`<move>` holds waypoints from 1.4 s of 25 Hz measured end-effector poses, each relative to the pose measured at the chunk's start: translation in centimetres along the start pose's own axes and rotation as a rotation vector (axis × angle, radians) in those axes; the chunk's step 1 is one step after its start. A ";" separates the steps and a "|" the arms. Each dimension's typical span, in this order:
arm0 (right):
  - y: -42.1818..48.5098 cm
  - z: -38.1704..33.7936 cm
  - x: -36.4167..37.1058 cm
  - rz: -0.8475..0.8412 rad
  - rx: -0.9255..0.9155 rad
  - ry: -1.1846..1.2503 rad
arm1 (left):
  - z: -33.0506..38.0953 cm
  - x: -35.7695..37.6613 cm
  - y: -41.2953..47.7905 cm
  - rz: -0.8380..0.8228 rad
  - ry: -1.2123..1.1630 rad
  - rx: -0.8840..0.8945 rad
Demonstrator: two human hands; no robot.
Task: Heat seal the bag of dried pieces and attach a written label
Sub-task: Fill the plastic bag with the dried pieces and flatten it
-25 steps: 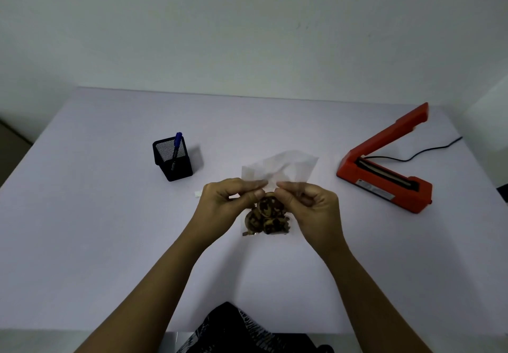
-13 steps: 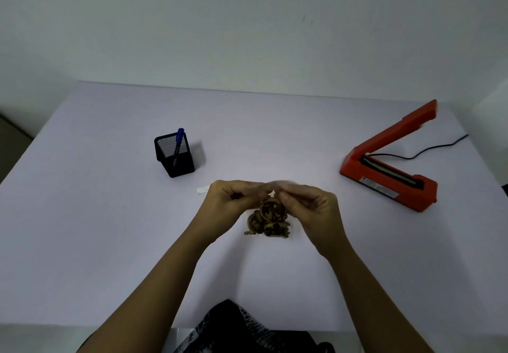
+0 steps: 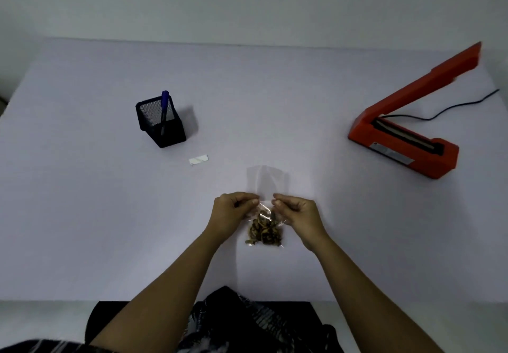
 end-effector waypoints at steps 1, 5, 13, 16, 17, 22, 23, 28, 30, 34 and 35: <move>0.5 0.6 -0.3 0.008 -0.010 -0.036 | -0.2 0.3 0.2 0.021 0.070 0.025; 1.9 0.9 -1.0 0.058 -0.098 -0.232 | 0.9 1.1 0.6 0.102 0.331 0.207; 1.6 -1.9 -0.7 0.077 -0.422 -0.646 | -0.1 1.6 0.7 0.243 0.442 0.219; 1.0 -2.7 1.6 -0.114 -0.676 -0.910 | 0.4 2.5 0.4 0.211 0.529 0.431; 1.0 -2.6 1.8 -0.161 -0.690 -0.940 | 0.3 2.7 0.4 0.198 0.560 0.473; 2.4 -2.1 1.4 -0.212 -0.589 -0.928 | 0.7 2.7 1.0 0.130 0.650 0.634; 2.5 -2.1 1.3 -0.216 -0.581 -0.917 | 0.7 2.6 1.2 0.105 0.665 0.660; 2.0 -2.3 1.5 -0.259 -0.625 -0.939 | 0.5 2.4 1.5 0.051 0.735 0.742; 1.8 -2.3 1.8 -0.283 -0.625 -0.964 | 0.6 2.5 1.5 0.046 0.757 0.750; 2.0 -2.5 2.9 -0.346 -0.622 -1.095 | 1.6 3.6 1.4 -0.110 0.823 0.840; 2.3 -2.6 2.9 -0.335 -0.588 -1.108 | 1.9 3.6 1.6 -0.157 0.809 0.812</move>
Point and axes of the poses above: each hand's wrist, its own y-axis towards the middle knuckle, its own x-axis out of the palm, z = x × y, the point moved 8 cm from there along y, towards the middle knuckle, and after that the axes turned 8 degrees about y, right-handed, at the moved point
